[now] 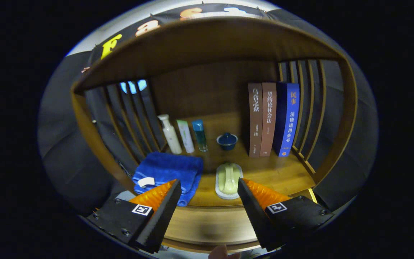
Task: Pull open the drawer, take out the items inside it, and place them on the countertop above the cabinet.
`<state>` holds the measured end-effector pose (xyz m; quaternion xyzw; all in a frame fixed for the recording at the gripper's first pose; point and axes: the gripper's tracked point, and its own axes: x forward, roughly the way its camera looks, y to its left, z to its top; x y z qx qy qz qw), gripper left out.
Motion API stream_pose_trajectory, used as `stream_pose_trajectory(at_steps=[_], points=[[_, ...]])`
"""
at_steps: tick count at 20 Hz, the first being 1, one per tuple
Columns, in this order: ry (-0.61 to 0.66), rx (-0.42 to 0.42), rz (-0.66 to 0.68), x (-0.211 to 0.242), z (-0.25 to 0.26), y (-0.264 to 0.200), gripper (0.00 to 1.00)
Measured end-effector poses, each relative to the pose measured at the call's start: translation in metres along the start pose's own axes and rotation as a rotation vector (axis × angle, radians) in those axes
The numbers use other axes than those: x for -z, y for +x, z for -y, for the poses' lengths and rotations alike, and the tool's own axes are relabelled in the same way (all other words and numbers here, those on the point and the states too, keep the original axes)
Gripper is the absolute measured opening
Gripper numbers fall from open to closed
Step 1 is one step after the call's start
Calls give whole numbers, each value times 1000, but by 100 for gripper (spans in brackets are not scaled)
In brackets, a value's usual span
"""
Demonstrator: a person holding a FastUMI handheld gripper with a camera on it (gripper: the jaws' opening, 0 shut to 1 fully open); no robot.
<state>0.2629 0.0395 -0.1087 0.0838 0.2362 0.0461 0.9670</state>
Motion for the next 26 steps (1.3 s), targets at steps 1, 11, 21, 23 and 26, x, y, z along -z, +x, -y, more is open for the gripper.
stream_pose_trajectory(at_steps=[1,11,21,23,26], points=[[4,-16,41,0,-3,-16,100],[-165,9,377,49,13,-132,99],[-145,36,341,202,40,-128,100],[-167,33,329,221,41,-118,100],[-174,27,279,245,44,-100,100]])
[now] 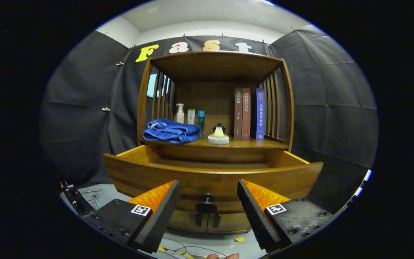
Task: Pull open the drawer, take out the items inside it, and place them on the countertop above the cabinet.
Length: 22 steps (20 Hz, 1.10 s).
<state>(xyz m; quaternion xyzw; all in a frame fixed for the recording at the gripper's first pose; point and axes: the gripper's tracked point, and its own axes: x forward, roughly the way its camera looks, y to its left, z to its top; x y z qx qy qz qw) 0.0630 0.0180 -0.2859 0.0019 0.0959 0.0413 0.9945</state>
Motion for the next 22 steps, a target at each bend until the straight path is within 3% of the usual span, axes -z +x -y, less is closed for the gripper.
stream_pose_trajectory(at_steps=[9,13,22], points=[[-30,33,-46,28,-4,40,100],[-65,89,-39,34,1,44,99],[-57,95,-45,22,1,82,100]])
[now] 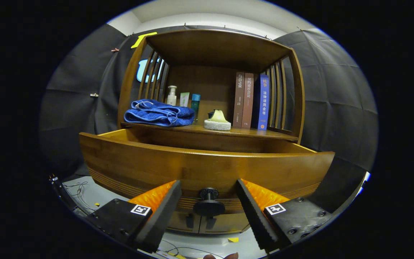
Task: Pull open the drawer, take out the items inside it, and place them on the countertop above the cabinet.
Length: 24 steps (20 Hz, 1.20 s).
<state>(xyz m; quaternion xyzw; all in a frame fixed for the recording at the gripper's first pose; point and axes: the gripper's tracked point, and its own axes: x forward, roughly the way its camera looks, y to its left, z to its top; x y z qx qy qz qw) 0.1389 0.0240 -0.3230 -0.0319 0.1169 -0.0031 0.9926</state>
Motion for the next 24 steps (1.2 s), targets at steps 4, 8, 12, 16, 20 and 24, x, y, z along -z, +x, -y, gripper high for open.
stream_pose_trajectory(at_steps=[4,8,12,16,20,24], points=[[-4,7,7,-4,-1,28,100],[-13,14,19,-7,-3,55,100],[-23,14,25,-9,-3,75,100],[-27,18,28,-11,-4,89,100],[-26,22,17,-13,-6,107,100],[-25,23,2,-15,-7,123,100]])
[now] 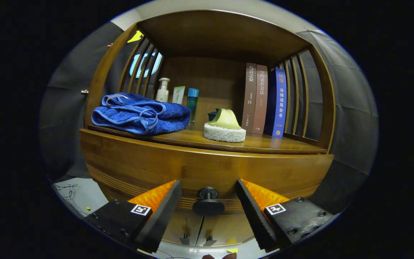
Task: Pull open the drawer, take out the items inside it, and place them on the countertop above the cabinet.
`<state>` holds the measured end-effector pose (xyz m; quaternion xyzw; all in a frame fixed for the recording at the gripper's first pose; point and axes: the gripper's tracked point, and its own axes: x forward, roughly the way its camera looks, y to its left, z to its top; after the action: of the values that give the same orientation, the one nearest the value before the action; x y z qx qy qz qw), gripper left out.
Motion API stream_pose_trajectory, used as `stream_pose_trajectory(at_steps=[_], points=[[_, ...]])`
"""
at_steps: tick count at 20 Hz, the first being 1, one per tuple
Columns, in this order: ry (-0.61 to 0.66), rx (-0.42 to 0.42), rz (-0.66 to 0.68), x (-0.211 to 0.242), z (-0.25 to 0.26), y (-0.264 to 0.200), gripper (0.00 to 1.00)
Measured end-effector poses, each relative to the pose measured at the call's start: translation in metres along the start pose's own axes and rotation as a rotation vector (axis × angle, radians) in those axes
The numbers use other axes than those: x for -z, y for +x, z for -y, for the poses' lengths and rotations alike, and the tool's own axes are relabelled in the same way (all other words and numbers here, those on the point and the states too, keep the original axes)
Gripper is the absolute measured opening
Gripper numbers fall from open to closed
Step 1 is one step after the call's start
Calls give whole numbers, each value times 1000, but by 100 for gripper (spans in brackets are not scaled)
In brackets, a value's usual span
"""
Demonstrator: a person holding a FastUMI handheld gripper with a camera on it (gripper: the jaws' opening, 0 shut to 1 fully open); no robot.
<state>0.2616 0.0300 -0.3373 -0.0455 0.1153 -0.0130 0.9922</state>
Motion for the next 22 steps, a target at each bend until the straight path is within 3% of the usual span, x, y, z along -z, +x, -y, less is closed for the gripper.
stream_pose_trajectory(at_steps=[10,22], points=[[-40,-13,69,-24,-6,-9,99],[10,-23,137,-121,29,-149,99]])
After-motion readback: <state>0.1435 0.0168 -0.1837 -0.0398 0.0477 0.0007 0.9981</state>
